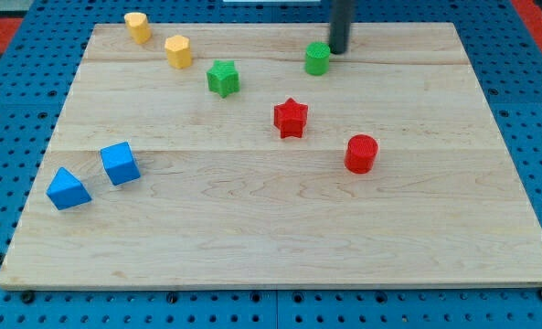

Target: Place the green circle in between the red star and green star

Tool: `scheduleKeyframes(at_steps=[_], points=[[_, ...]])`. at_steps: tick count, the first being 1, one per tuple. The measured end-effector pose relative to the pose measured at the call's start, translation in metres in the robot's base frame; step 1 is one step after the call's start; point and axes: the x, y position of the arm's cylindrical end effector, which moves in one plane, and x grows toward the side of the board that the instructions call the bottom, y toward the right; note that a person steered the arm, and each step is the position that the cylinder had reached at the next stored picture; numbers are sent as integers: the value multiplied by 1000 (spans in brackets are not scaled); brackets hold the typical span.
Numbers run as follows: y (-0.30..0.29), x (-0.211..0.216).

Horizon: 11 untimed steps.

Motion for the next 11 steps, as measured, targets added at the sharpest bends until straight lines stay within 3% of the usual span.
scheduleKeyframes(at_steps=[1, 2, 5, 6, 8, 10, 11], points=[[28, 45], [12, -4], [-95, -25], [-102, -19], [-103, 61], [-111, 65], [-81, 97]])
